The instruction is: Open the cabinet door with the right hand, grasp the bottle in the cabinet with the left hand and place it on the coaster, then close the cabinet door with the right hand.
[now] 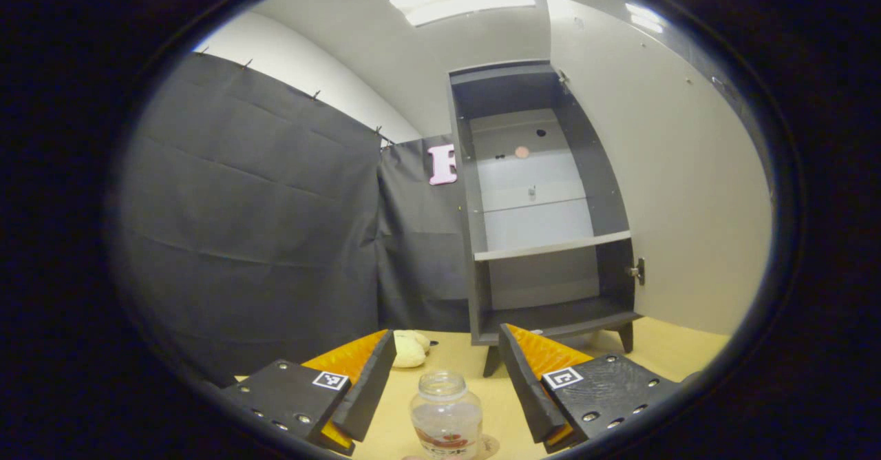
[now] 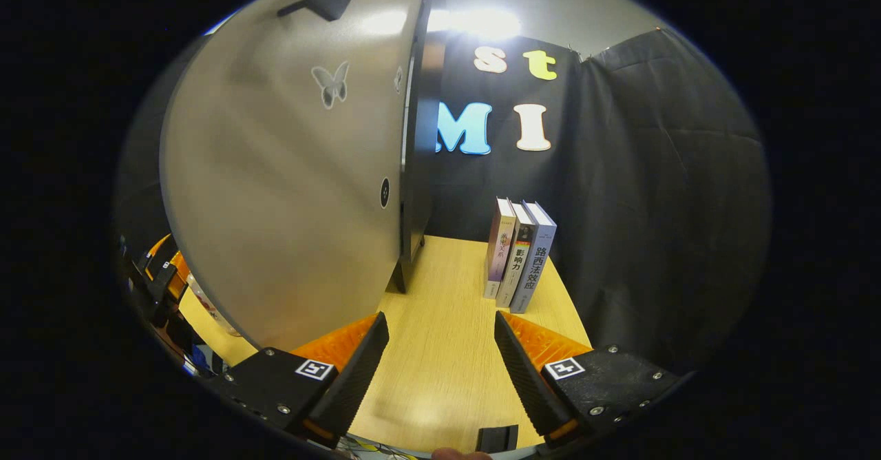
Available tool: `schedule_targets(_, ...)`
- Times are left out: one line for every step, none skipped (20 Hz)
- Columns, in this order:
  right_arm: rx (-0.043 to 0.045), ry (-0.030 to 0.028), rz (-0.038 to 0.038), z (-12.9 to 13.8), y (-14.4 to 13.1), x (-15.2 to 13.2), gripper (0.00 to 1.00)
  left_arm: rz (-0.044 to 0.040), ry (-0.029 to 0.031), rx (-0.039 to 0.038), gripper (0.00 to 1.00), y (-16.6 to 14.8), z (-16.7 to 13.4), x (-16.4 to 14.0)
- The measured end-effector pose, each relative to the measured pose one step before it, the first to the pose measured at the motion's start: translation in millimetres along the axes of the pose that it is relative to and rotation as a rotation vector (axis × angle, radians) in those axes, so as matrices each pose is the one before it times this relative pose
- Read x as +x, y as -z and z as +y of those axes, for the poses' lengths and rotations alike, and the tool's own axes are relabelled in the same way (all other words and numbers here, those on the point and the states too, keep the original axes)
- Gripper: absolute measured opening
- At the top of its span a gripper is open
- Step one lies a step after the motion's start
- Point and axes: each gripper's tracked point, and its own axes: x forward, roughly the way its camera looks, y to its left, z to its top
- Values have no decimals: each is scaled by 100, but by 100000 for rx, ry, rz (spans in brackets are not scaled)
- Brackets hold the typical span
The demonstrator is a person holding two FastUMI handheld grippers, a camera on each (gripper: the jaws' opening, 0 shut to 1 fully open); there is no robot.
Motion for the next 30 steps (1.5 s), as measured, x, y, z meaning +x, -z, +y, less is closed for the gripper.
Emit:
schedule_targets(982, -263, -1202, 64, -599, -183, 95, -683, 482, 681, 86, -1584, -149, 57)
schedule_targets(1010, -712, -1625, 81, -795, -159, 96, -213, 754, 385, 86, -1535, -133, 96)
schedule_targets(538, -475, -1913, 61, -901, -257, 95, -531, 1351, -25, 86, -1624, -298, 28)
schedule_targets(273, -180, -2196, -122, -1060, -347, 95, -360, 766, 400, 92, -1761, -180, 51)
schedule_targets(161, 54, -2215, -149, -934, -312, 95, -293, 424, 35, 86, -1681, 147, -105)
schedule_targets(355, 360, -1901, -341, -885, -294, 95, 265, 552, -828, 86, -1575, -9, 154)
schedule_targets(737, 569, -1815, -413, -895, -319, 95, 752, -44, -788, 87, -1332, -82, 206)
schedule_targets(884, 918, -1716, -601, -930, -290, 96, 1004, -247, -1178, 86, -1189, 262, 11)
schedule_targets(874, 1393, -1537, -741, -825, -197, 96, 1240, 328, -1211, 86, -1036, 34, 8)
schedule_targets(1473, 1605, -1690, -839, -1160, -167, 95, 1050, -469, -747, 86, -1254, 175, -125)
schedule_targets(1525, 1147, -2378, -606, -1537, -147, 96, 784, -233, -586, 86, -1287, 74, -139)
schedule_targets(1560, 324, -3087, -405, -1900, -83, 95, 229, 347, -430, 86, -1301, -141, -138)
schedule_targets(676, -536, -2947, -5, -1915, 110, 95, 177, 764, 504, 86, -1171, -259, -199)
schedule_targets(-747, -296, -2145, -141, -1686, -1, 95, 1299, 572, 1857, 86, -881, -331, -173)
schedule_targets(402, -994, -3367, 37, -1811, -64, 95, 303, 1290, 1537, 86, -760, -608, -51)
schedule_targets(1528, -1831, -3838, 451, -1871, -126, 95, -359, 1957, 1166, 86, -939, -742, -30)
schedule_targets(1223, -1446, -3329, 507, -1488, -31, 96, 719, 1900, 1563, 86, -526, -824, -41)
schedule_targets(633, -799, -2027, 296, -1015, -96, 95, 322, 1383, 920, 86, -373, -510, 116)
schedule_targets(590, -1317, -1030, 565, -467, 14, 95, 73, 1491, -258, 86, -146, -441, 120)
schedule_targets(168, -1167, 85, 538, -155, -29, 95, -183, 1479, -1493, 86, -190, -329, 76)
schedule_targets(-120, -1935, 231, 935, -103, -93, 95, -12, 1633, -2441, 86, -140, -390, 267)
schedule_targets(-546, -1384, 213, 889, -45, -289, 95, 633, 2137, -2710, 86, 231, -483, 381)
schedule_targets(-2316, 1277, -870, 74, -251, -104, 95, 616, 1838, -1367, 86, 368, -60, 392)
schedule_targets(-2467, 1485, -1102, -49, -470, -266, 92, 490, 1072, 594, 86, 156, 395, 516)
schedule_targets(-1629, 2014, -152, -108, 35, -35, 92, 1003, 1223, 1677, 86, 41, 323, 415)
schedule_targets(89, 2267, 270, -94, 110, -97, 89, 178, 1768, 1561, 86, -55, 405, 427)
schedule_targets(429, 1589, 184, 187, 240, -100, 92, -79, 2002, 1395, 86, 33, 338, 404)
schedule_targets(434, 1008, -67, 266, -12, 8, 91, 92, 1880, 1446, 86, -30, 260, 457)
schedule_targets(103, 924, 479, 635, 89, -24, 91, -72, 2121, 936, 86, 63, 383, 462)
schedule_targets(-285, 784, 174, 819, -57, -158, 87, 16, 1688, 308, 86, 222, 387, 545)
